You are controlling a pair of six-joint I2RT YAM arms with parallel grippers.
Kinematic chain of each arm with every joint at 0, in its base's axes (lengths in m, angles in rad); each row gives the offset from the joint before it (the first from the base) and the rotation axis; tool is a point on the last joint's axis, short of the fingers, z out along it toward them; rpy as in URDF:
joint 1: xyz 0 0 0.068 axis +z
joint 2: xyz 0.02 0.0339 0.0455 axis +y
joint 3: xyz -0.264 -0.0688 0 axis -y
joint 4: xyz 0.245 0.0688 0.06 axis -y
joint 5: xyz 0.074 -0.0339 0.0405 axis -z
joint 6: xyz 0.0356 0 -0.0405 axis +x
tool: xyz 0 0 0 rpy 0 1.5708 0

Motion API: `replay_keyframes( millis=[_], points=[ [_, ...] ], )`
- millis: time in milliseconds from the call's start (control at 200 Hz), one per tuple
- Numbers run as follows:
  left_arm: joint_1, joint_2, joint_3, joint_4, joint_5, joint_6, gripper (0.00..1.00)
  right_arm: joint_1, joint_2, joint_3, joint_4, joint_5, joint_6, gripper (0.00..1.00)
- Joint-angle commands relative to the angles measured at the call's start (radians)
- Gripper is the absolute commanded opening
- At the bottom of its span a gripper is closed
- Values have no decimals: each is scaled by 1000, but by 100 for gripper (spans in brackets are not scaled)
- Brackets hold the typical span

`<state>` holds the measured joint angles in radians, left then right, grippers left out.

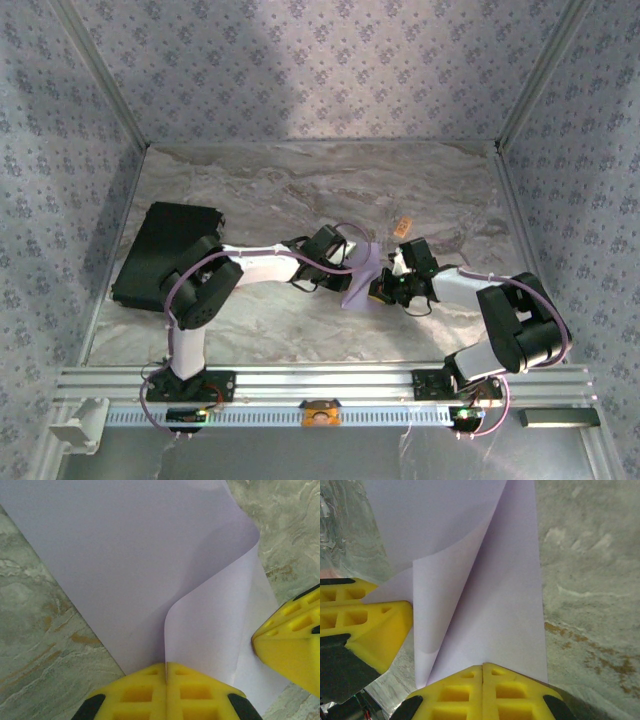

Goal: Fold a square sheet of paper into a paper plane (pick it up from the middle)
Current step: Fold the triangle a second time at the center of the table.

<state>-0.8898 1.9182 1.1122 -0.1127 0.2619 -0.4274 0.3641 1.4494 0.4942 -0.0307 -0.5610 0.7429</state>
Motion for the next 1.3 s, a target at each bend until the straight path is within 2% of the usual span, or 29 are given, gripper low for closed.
replay_keyframes(
  millis=[0, 280, 450, 600, 860, 1004, 1294],
  points=[
    [5, 29, 20, -44, -3, 11, 1, -7, 19, -4, -45, 17, -15, 3],
    [2, 37, -17, -36, 46, -75, 0, -14, -47, 31, -52, 2, -32, 10],
    [-12, 25, -43, -10, 31, -181, 0, -40, -127, 35, -83, 21, -25, 13],
    [-36, 21, -42, -15, 8, -212, 0, -48, -155, 16, -66, -2, -18, 13],
    [-53, -1, -43, -27, -25, -238, 0, -35, -142, -16, 48, -62, 34, 9],
    [-55, -1, -27, -44, -36, -219, 0, -11, -95, 0, 97, -74, 56, 5],
    [-54, 9, -13, -49, -33, -205, 0, 6, -3, 22, 191, -73, 101, 4]
  ],
)
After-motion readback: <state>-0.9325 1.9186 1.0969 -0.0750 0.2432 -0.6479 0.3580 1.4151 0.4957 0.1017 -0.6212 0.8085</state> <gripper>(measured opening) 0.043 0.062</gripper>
